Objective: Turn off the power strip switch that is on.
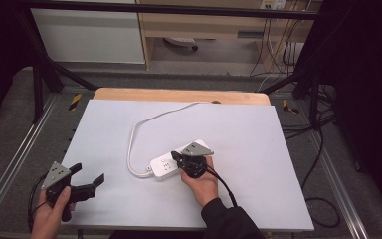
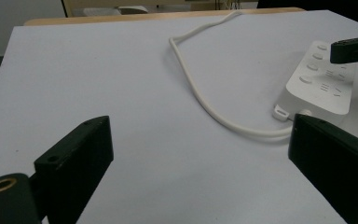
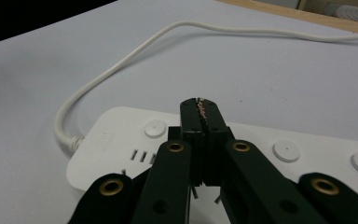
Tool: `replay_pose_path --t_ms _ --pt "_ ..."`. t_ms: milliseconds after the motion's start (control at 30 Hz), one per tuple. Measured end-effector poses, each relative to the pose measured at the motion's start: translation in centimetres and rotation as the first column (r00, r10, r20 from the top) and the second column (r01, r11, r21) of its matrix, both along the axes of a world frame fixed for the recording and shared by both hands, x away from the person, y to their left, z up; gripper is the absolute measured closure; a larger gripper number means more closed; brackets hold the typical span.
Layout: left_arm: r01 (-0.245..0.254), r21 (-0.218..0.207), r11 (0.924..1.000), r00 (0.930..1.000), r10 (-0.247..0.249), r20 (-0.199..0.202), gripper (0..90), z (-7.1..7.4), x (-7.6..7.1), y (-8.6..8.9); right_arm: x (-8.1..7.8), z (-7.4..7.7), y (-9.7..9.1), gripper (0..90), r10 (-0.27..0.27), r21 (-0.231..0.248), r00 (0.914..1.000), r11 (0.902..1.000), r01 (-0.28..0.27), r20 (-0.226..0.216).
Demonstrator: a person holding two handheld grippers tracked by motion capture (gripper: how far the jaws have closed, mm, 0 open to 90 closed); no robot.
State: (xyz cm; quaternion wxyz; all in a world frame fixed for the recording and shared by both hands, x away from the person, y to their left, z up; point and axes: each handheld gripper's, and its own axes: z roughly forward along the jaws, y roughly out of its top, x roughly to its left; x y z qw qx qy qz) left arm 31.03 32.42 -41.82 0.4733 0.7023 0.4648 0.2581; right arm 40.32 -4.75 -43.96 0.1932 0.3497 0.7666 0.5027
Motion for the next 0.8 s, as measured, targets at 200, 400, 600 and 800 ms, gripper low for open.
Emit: replay_pose_path --t_ms 200,400,600,800 --pt "-0.001 0.004 1.0 1.0 0.001 -0.001 6.2 0.0 0.0 0.0 0.7 -0.3 0.0 90.0 -0.015 0.0 0.9998 0.9999 0.015 0.009" --pt "-0.002 0.003 1.0 1.0 0.002 -0.001 6.3 0.0 0.0 0.0 1.4 -0.5 -0.1 90.0 -0.04 0.011 0.9992 0.9991 0.04 0.003" --pt "-0.001 0.002 1.0 1.0 0.001 -0.001 6.3 0.0 0.0 0.1 1.7 -1.0 0.0 90.0 -0.045 0.012 0.9989 0.9989 0.046 -0.009" --pt "0.001 0.002 1.0 1.0 -0.001 -0.004 6.3 -0.1 0.1 0.1 1.8 -1.1 0.2 90.0 -0.044 0.015 0.999 0.9989 0.044 -0.009"
